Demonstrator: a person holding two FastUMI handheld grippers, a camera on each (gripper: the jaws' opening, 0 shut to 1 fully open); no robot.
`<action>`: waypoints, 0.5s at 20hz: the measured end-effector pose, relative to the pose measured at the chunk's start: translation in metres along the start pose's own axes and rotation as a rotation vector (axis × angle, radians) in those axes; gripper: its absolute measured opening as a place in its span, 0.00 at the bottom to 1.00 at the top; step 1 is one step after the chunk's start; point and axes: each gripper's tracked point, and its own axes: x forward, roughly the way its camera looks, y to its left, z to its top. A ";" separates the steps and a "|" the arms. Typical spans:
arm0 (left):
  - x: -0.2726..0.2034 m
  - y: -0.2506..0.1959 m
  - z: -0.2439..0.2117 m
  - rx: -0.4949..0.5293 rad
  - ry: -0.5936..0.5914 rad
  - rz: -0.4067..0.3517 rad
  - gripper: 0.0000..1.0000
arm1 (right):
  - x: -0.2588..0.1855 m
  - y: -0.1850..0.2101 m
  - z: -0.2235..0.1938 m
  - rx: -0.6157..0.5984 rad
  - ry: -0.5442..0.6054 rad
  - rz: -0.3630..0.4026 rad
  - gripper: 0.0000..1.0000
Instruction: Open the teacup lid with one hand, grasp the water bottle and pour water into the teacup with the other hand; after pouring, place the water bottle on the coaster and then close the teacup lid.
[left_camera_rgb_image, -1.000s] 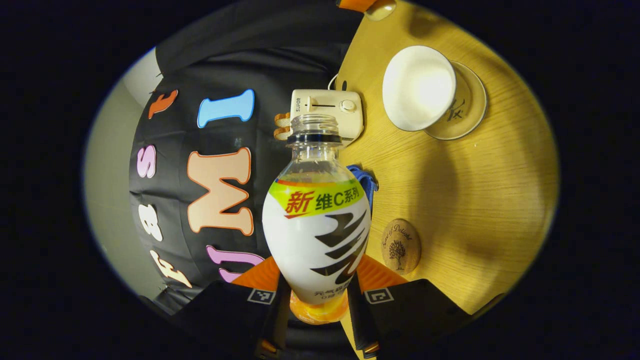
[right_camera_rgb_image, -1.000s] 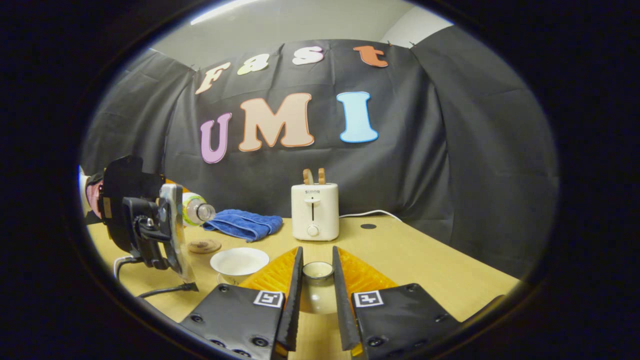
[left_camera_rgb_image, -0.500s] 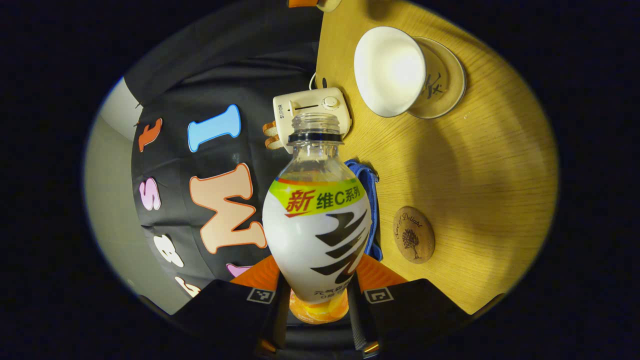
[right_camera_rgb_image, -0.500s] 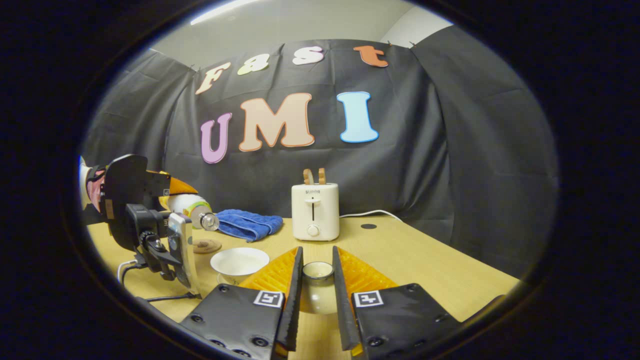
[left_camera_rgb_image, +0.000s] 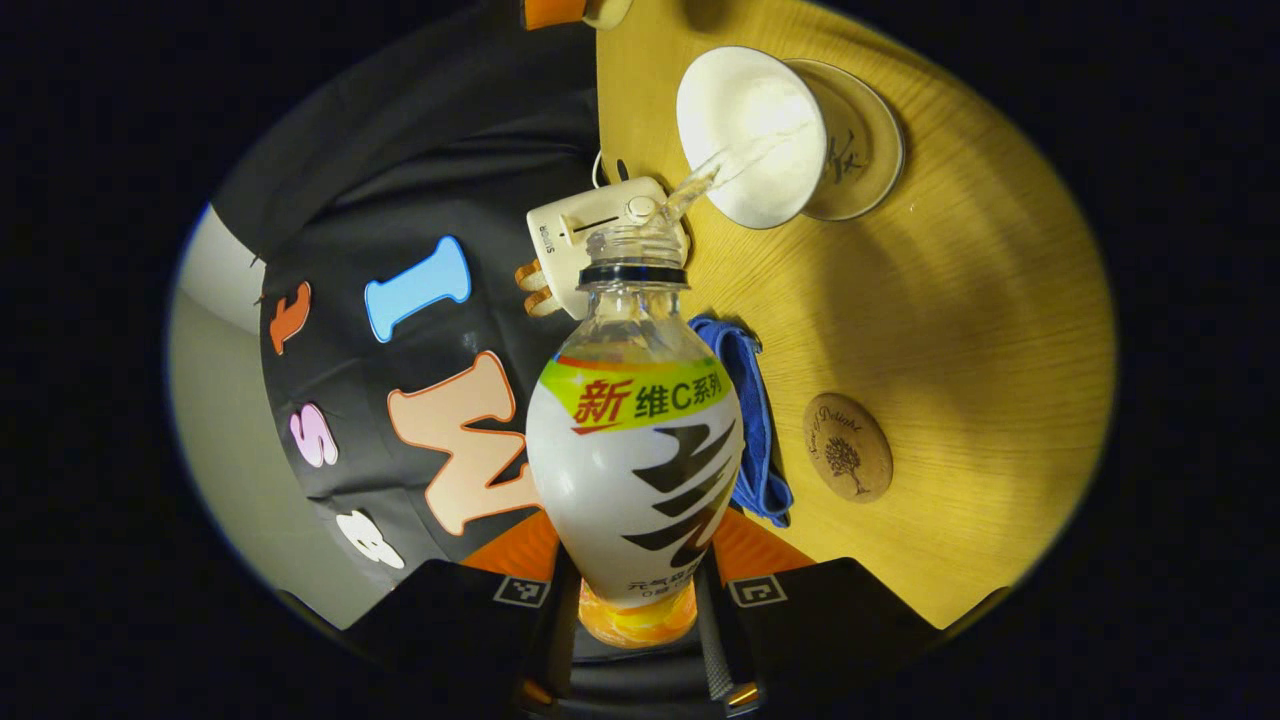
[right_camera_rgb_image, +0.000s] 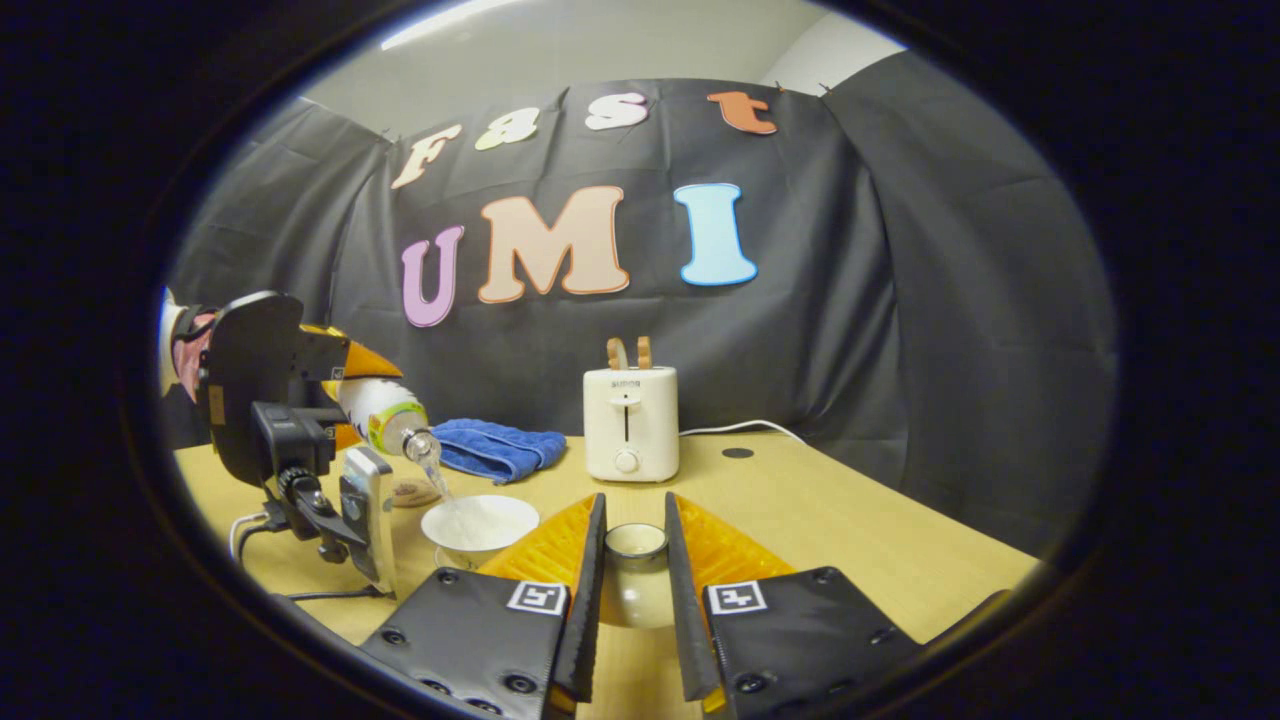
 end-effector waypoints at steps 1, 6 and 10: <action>0.000 0.001 0.001 0.018 0.001 -0.002 0.49 | 0.000 0.000 0.000 0.000 0.000 0.001 0.35; -0.004 0.015 0.003 0.120 0.001 0.010 0.49 | 0.000 0.000 0.000 0.000 0.000 0.004 0.35; -0.007 0.023 0.005 0.186 0.005 0.023 0.49 | 0.000 0.001 0.000 0.000 0.000 0.004 0.35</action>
